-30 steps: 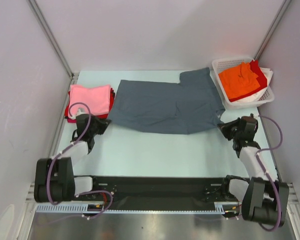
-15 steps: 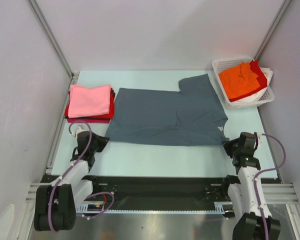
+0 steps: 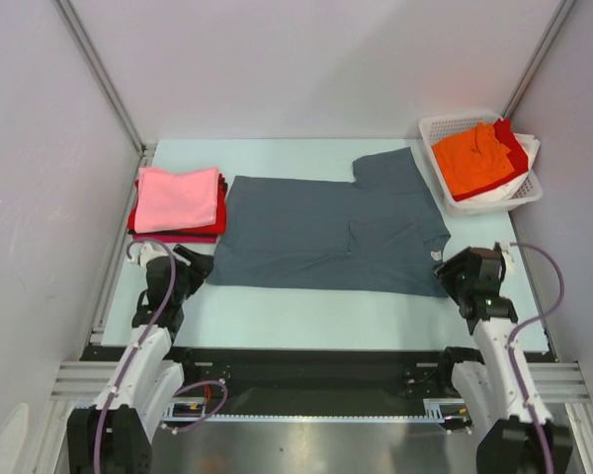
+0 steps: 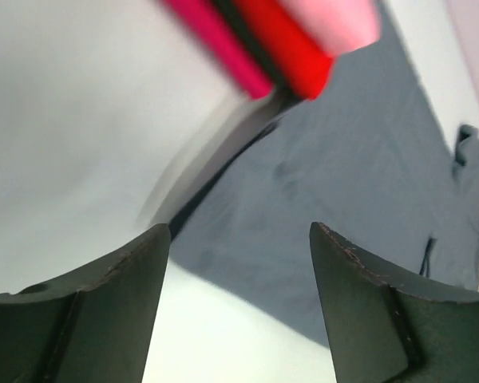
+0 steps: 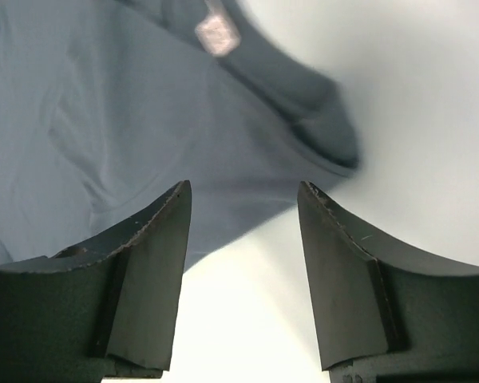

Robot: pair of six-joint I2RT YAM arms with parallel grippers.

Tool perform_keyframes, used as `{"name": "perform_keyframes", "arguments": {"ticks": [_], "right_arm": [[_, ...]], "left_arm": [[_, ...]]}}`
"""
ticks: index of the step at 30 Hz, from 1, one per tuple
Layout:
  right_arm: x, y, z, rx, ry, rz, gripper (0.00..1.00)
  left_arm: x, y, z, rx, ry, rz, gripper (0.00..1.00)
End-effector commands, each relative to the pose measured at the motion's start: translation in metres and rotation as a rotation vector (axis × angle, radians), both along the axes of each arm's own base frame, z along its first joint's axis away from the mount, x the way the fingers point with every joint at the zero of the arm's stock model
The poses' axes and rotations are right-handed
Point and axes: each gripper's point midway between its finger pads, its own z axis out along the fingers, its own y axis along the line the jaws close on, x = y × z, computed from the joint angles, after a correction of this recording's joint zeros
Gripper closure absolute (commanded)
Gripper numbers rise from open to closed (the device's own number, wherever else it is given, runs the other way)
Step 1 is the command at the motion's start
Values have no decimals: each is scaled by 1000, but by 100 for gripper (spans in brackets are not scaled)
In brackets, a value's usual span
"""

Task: Fold and stack the t-shirts
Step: Fold the tshirt

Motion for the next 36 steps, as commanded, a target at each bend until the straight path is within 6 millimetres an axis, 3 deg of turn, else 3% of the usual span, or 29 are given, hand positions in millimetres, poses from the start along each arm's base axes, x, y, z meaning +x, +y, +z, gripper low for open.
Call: {"name": "perform_keyframes", "arguments": {"ticks": [1,3,5,7,9,10,12,13,14,15,17,19,20,21,22,24,25,28,29,30,31,32,33,34,35,36], "right_arm": [[45,13,45,-149,-92,171,40],[64,15,66,-191,-127,190,41],[78,26,67,-215,-118,247,42],[95,30,80,-228,-153,278,43],[113,33,84,-243,-161,307,44],[121,34,89,-251,-175,313,44],[135,35,81,-269,-144,339,44],[147,34,92,-282,-163,334,44],[154,33,94,-295,-162,335,44],[163,31,85,-305,-134,333,44],[184,31,102,-326,-173,330,44],[200,28,91,-354,-134,333,43],[214,28,104,-366,-162,330,43],[221,27,103,-384,-157,341,41],[232,27,89,-388,-122,353,39],[257,29,106,-403,-158,354,36],[267,29,89,-426,-125,380,34],[302,46,97,-492,-169,476,28],[310,47,73,-496,-100,493,28],[326,44,90,-525,-121,463,28],[333,44,88,-528,-114,460,28],[341,45,65,-518,-70,473,28],[354,44,78,-528,-100,458,28],[361,43,72,-529,-93,455,28],[367,40,54,-538,-57,454,27],[374,40,50,-544,-55,453,27]], "left_arm": [[16,-2,45,112,-91,-49,23],[25,-16,65,132,-139,-110,23],[38,-26,83,160,-169,-145,23],[49,-42,104,191,-209,-199,22],[60,-53,104,201,-187,-233,21],[73,-59,127,197,-254,-241,20],[91,-63,121,200,-220,-249,20],[103,-65,137,204,-247,-243,20],[113,-65,126,212,-206,-238,20],[121,-65,128,216,-207,-235,20],[139,-66,142,233,-234,-221,20],[156,-67,132,244,-200,-215,19],[167,-69,146,244,-222,-213,19],[178,-71,129,246,-176,-220,18],[190,-73,141,241,-188,-222,18],[204,-76,136,224,-159,-245,14],[218,-79,131,220,-146,-253,14],[246,-80,126,218,-139,-252,14],[253,-81,125,222,-136,-251,14],[261,-80,122,228,-130,-244,14],[269,-79,127,235,-122,-233,15],[278,-80,109,240,-85,-236,15],[284,-81,105,243,-77,-238,16],[294,-82,114,245,-93,-236,16],[301,-83,94,247,-59,-241,17],[306,-84,90,248,-53,-244,17]]}}
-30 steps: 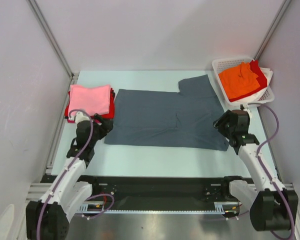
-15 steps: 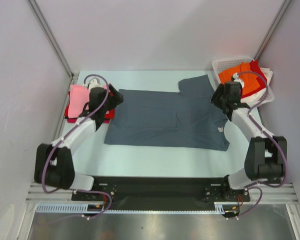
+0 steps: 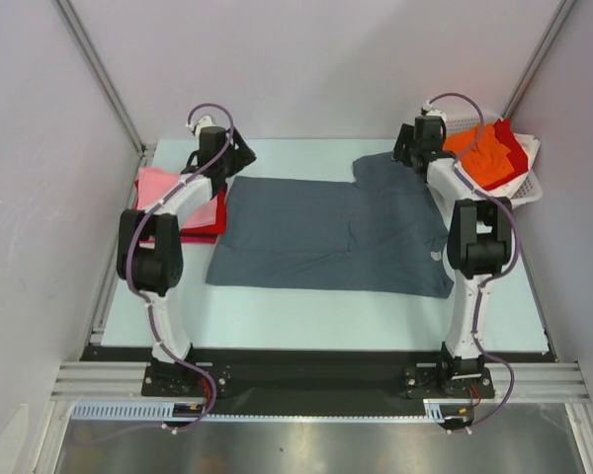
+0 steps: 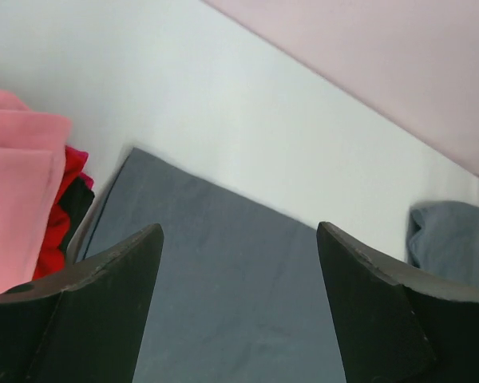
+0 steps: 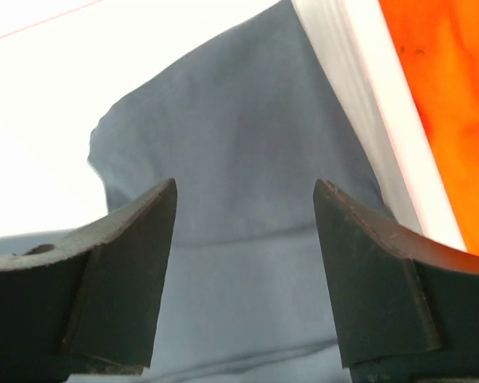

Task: Fold and stack the t-shirts
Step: Fold the tshirt

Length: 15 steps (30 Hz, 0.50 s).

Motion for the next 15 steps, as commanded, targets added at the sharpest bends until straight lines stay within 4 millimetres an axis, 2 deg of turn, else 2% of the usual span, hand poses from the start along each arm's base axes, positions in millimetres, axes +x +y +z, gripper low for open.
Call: {"name": "perform_keyframes", "arguments": {"ticks": [1,2,3,4,5,6,7,8,9,10,11,15], "right_arm": [[29,-11,9,-70,-25,-24,26],[35,-14,8,-80,-22,-35,25],[42,-16,-17,-94,18,-37,24],[54,-18,1,-97,-15,-39,24],[60,-20,-5,-106,-6,-48,25],[65,-21,-10,-115,2,-53,24],[69,-23,-36,-127,48,-55,24],[81,-23,-21,-128,7,-60,24],[85,-24,-22,-130,3,-58,24],[88,-23,-41,-133,26,-52,24],[93,-23,-38,-128,9,-52,24],[100,-22,-57,-110,10,-41,23]], "left_arm": [[24,-1,-1,27,7,-7,17],[28,-1,-5,29,14,-7,17],[32,-2,-25,36,50,-6,17],[38,-3,-22,36,46,-5,16],[41,-3,-26,36,53,-3,17],[44,-3,-43,40,84,0,16],[48,-3,-42,35,85,8,16],[50,-3,-48,34,96,12,16],[52,-3,-53,33,105,16,17],[54,-3,-63,26,126,28,17],[56,-2,-66,27,134,34,18],[61,-1,-82,24,174,57,20]]}}
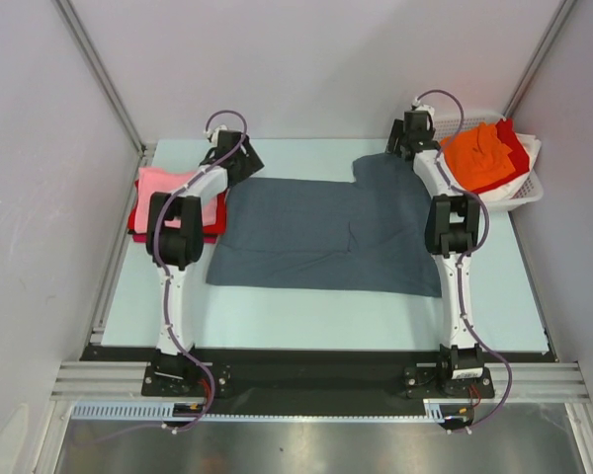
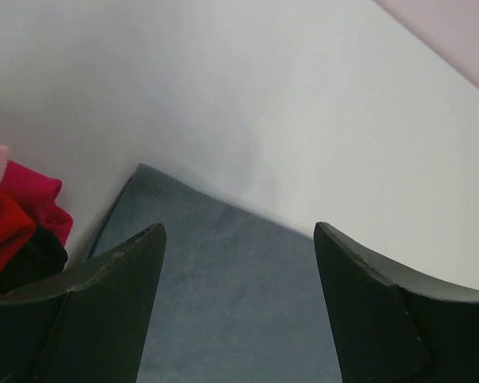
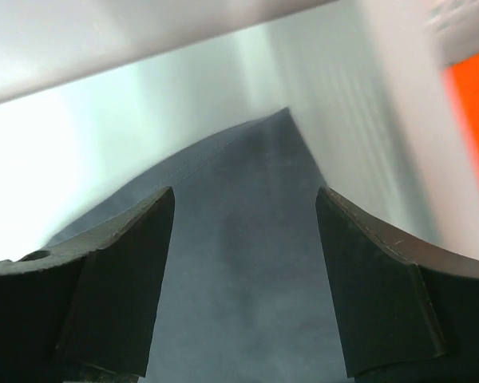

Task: Fold and stack the t-shirts
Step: Fold the tshirt

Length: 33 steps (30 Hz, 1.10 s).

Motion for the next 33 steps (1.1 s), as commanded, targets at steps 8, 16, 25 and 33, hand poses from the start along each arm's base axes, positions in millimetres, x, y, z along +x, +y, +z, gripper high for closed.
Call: {"name": "perform_keyframes", "arguments": {"ticks": [8,16,25,33], "right_arm": [[4,-21,-30,-64,40,-71,29],[-4,-23,-37,-110,90,-63,44],[-15,-11,-44,-88,127,-22,94],[-15,-3,-27,-81,81,-11,100]], "left_arm": [[11,13,-3,11,23,76,20],[8,25,-11,23,50,94,20],[3,36,-16,46,71,119,21],[-2,52,-12,115,77,163,23]]}}
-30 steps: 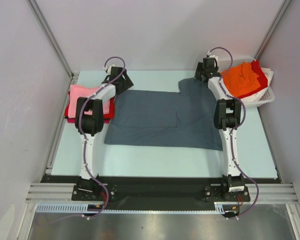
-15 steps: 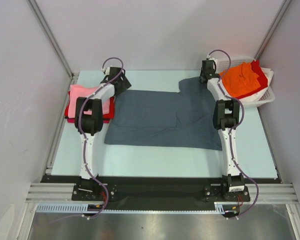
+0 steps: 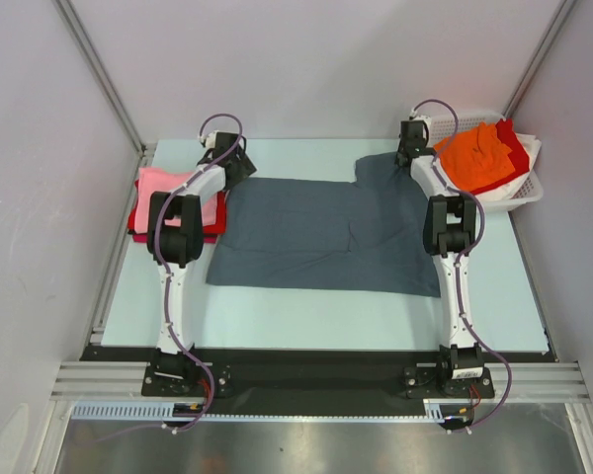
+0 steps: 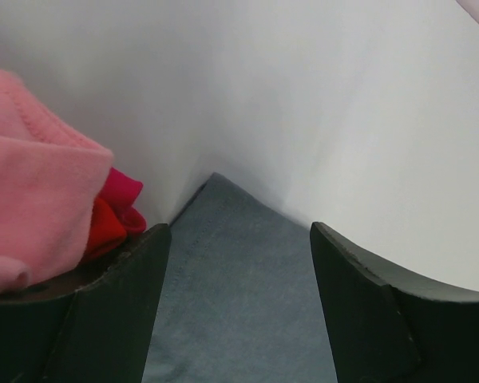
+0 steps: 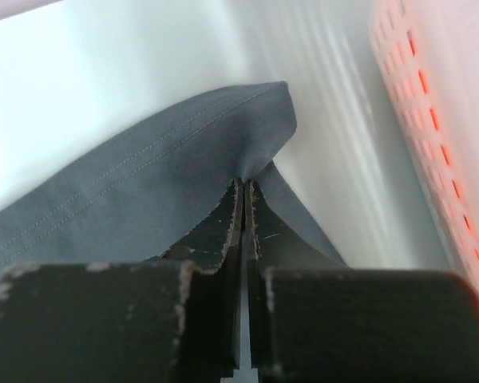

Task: Fold and stack the t-shirts
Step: Fold the tshirt

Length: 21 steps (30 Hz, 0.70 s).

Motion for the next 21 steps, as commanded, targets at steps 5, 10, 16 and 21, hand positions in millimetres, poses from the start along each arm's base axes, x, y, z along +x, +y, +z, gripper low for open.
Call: {"name": "perform_keyframes", "arguments": {"ticks": [5,10,16,21], "right_arm": [[-8,9,24,10,-17,30,100],[-9,10,33,16,-26,34,100],[-11,16,46,40,-47,55,100],[-15,23,58,77,-57,81,100]], "left_arm": [[4,28,15,95,-18,85,25],[17,24,16,105,-30,72,31],[15,17,10,100,-4,60,52],[16,14,4,83,37,65,51]]}}
